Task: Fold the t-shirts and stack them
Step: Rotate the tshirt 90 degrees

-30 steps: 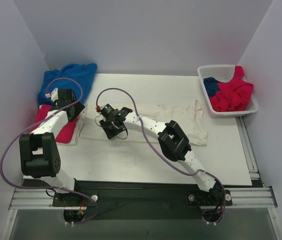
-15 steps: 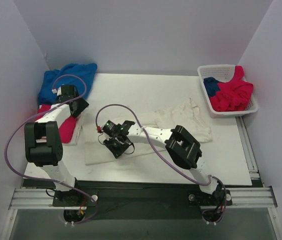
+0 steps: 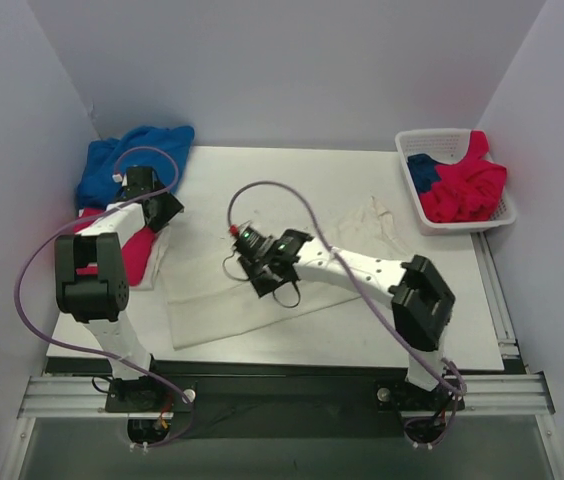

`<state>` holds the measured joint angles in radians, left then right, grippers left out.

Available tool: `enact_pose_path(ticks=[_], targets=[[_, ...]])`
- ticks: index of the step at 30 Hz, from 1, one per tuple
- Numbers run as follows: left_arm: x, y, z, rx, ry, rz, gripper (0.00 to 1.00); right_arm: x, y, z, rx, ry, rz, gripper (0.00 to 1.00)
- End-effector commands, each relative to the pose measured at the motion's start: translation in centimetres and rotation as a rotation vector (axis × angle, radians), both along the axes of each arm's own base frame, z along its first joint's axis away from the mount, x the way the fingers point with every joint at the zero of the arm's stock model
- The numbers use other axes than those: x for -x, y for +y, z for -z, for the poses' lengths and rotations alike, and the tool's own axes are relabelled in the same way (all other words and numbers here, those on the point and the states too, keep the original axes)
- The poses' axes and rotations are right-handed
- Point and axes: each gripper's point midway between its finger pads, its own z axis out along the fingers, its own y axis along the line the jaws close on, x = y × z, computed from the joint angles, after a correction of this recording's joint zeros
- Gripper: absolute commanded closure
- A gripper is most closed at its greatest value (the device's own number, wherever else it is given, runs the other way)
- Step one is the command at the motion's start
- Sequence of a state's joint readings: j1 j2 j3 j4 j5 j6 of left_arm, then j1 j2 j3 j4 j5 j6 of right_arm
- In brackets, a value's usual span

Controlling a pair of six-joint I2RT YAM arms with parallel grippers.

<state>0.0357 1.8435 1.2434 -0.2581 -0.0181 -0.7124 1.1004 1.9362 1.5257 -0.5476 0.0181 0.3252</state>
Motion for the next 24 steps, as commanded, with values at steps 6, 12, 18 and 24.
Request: enact_pose_path(ticks=[6,12,18,24], targets=[[-1.2,-3.0,-2.2,-0.001,-0.096,0.085,0.34,-12.0,-16.9,-5.7,-0.004,-0.236,0.71,0.54],[-0.9,-4.9,-1.8,0.001,-0.083,0.123,0.35,-13.9,-22.3,-2.8,0.056,-0.157,0.863,0.52],[-0.4,-6.5,-2.2,0.0,-0.088,0.162,0.35,-16.2,-26.0,0.4,0.039,-0.053,1.073,0.53],[0.3,-7.3,-2.4,-0.006,-0.087,0.188,0.35,-17.5,-28.2,2.8,0.054,0.017,1.143,0.53]])
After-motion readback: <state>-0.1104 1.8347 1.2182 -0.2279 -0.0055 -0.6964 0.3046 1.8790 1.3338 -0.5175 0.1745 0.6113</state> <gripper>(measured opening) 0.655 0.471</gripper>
